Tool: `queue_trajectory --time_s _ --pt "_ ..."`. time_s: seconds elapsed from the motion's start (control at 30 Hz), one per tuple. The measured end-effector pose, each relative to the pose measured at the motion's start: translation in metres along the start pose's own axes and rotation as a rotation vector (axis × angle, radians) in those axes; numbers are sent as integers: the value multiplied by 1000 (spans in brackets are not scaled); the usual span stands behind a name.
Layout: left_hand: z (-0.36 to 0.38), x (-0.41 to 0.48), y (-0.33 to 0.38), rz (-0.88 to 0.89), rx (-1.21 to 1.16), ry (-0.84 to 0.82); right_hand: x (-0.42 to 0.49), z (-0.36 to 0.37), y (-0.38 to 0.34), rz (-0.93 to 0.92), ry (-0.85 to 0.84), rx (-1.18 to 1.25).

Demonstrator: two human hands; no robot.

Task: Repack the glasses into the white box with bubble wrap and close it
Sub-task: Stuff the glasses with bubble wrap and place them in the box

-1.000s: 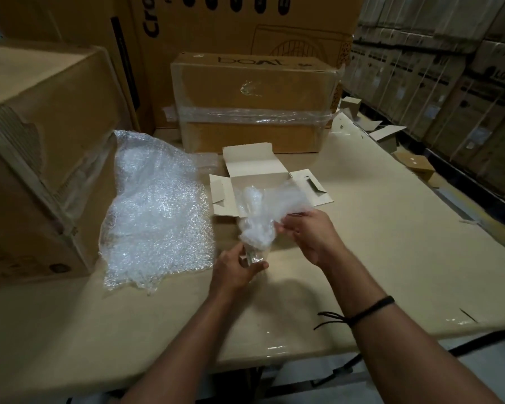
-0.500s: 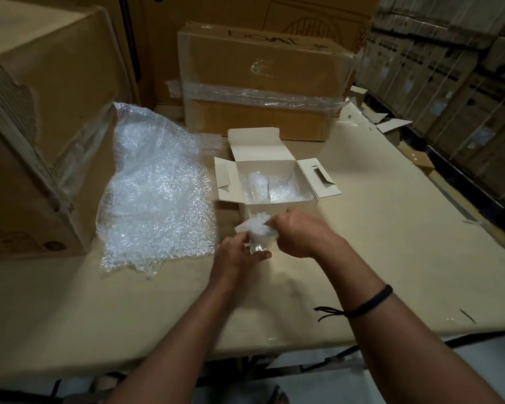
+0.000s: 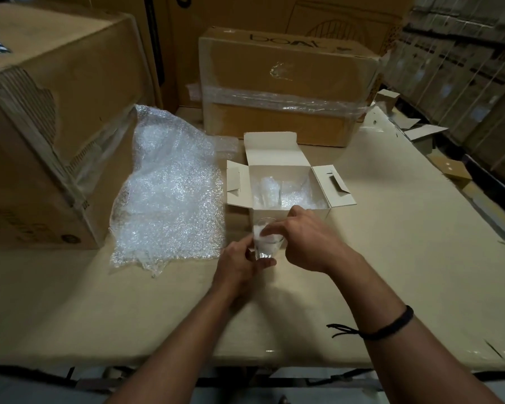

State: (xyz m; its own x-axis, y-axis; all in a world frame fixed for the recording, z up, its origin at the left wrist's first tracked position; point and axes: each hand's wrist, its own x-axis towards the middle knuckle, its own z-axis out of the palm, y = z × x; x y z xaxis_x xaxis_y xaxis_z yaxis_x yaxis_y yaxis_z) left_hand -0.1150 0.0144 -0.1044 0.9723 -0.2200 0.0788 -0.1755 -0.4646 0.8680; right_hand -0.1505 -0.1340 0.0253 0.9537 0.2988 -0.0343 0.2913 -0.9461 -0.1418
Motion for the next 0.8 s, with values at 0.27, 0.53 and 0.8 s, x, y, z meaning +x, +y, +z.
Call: queue_trajectory --time_s 0.27,0.53,0.8 --pt "-4 -2 7 24 -1 -6 14 -3 -15 18 -273 -186" --pt "-2 -2 5 31 18 20 0 12 -8 14 60 -134" --pt "-2 -2 4 19 19 -2 -2 30 14 17 294 92"
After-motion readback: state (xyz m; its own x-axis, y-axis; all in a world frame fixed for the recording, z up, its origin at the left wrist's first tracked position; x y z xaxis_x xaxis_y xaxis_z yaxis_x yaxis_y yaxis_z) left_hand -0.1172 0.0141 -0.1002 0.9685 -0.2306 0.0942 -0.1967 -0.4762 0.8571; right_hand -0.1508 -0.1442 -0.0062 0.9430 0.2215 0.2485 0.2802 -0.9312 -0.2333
